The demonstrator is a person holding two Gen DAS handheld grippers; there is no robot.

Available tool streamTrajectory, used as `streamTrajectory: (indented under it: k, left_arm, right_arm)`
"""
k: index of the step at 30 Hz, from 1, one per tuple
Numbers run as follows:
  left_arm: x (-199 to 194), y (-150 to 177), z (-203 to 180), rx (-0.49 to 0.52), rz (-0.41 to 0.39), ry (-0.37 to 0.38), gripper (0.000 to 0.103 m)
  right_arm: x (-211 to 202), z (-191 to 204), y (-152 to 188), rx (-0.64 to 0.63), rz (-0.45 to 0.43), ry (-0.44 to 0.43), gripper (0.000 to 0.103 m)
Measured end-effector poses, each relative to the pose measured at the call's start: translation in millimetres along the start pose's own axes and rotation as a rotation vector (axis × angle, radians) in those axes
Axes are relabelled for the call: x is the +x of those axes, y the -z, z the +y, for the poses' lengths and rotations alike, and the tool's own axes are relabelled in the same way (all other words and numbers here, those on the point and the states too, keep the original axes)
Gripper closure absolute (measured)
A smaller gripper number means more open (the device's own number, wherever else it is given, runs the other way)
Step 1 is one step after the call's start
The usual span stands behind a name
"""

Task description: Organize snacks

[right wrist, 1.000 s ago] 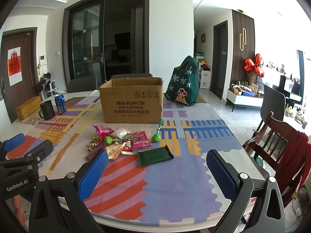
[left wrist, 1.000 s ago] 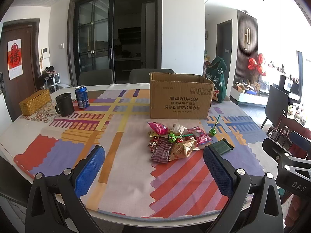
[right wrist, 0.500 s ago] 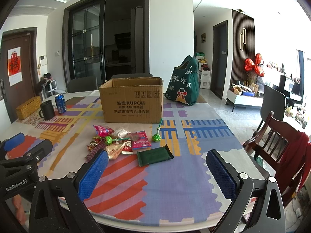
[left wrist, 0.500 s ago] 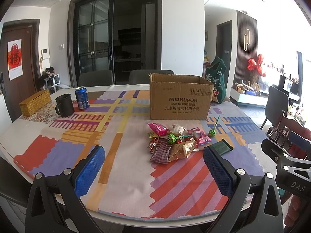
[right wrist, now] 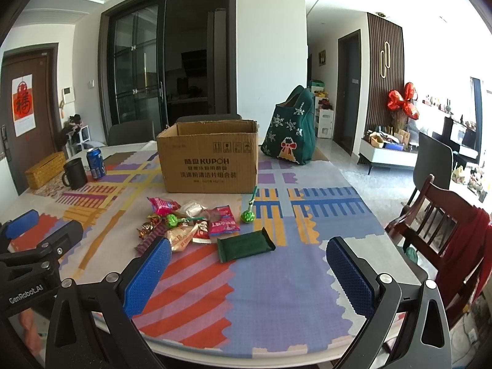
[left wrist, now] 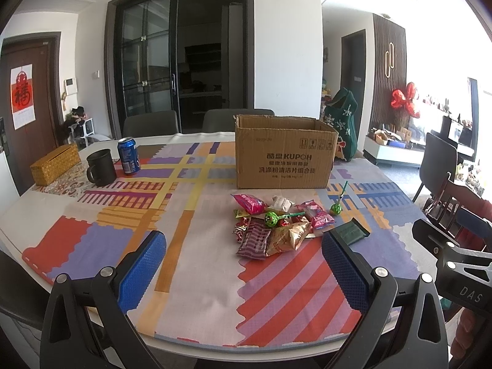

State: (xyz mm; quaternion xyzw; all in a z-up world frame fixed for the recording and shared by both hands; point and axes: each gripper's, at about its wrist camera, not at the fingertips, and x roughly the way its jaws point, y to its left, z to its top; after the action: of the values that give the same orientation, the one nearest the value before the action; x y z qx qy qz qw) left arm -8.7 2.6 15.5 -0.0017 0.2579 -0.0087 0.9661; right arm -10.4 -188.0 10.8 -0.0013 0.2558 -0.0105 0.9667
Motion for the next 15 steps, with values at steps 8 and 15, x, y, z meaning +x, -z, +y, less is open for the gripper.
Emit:
streamTrajectory:
  k: [8,15]
  left_arm:
    - [17.2,-1.8,-12.5,0.049,0.016,0.004,0.000]
    - [37.8,0.1,-28.6,0.120,0.050,0.045,0.007]
  right_arm:
    - [6.6,0.8,-2.5,-0.002,0.029,-0.023,0.001]
    - [38.8,-11.8,-2.7,0.017,0.091,-0.055,0.001]
